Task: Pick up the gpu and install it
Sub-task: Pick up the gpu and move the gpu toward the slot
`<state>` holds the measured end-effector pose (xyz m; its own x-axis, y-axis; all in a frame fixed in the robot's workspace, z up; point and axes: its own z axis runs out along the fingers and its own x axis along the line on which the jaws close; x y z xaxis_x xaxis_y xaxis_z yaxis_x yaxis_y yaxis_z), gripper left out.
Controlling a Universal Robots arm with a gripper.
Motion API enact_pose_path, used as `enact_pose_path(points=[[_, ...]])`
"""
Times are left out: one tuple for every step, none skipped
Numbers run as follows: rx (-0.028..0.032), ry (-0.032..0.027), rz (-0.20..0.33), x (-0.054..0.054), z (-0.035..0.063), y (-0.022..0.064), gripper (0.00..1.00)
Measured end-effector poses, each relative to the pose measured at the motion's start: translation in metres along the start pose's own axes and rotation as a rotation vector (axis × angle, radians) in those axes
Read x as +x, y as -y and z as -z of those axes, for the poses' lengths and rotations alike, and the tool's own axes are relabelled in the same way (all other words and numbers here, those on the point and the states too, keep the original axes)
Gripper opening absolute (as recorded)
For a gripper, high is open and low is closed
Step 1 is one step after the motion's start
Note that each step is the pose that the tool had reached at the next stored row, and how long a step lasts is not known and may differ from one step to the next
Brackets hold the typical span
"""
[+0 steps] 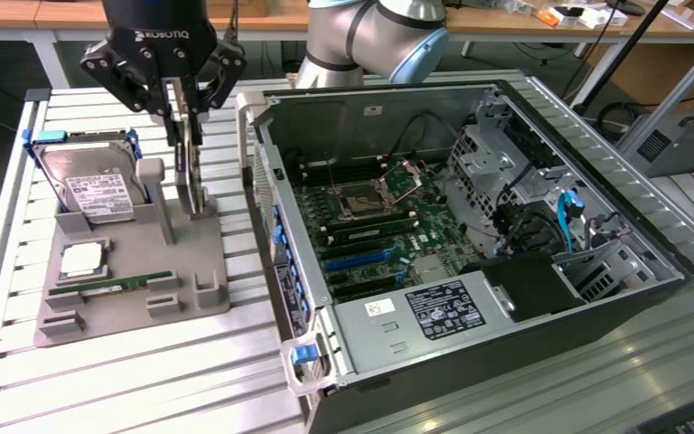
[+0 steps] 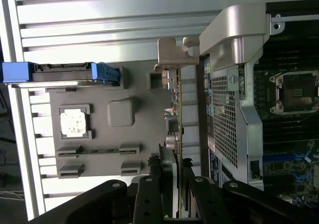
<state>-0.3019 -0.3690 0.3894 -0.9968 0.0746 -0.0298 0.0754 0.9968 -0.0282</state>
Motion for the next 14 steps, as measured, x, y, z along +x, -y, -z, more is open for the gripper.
enact_pose_path(points=[[0.0000,0.0000,0.000,0.0000,0.0002,0.0000,0.27],[0.0001,0.0000,0.000,0.0000,0.0004,0.0000,0.27],[0.0001,0.0000,0.000,0.0000,0.0006,0.0000,0.27],[0.0000,0.0000,0.000,0.0000,0.0010,0.0000,0.27],[0.0001,-0.0001,0.000,0.0000,0.0014,0.0000,0.27],[0.0000,0.0000,0.000,0.0000,0.0017,0.0001,0.27],[0.0000,0.0000,0.000,-0.0001,0.0019,0.0000,0.27],[0.0000,0.0001,0.000,-0.0001,0.0020,0.0001,0.27],[0.0000,0.0000,0.000,-0.0001,0.0022,0.0001,0.27],[0.0001,-0.0001,0.000,-0.0001,0.0024,0.0001,0.27],[0.0001,-0.0001,0.000,0.0000,0.0027,0.0001,0.27],[0.0000,0.0000,0.000,-0.0001,0.0028,0.0001,0.27],[0.0000,0.0000,0.000,-0.0001,0.0030,0.0001,0.27],[0.0000,0.0001,0.000,-0.0001,0.0031,0.0001,0.27]])
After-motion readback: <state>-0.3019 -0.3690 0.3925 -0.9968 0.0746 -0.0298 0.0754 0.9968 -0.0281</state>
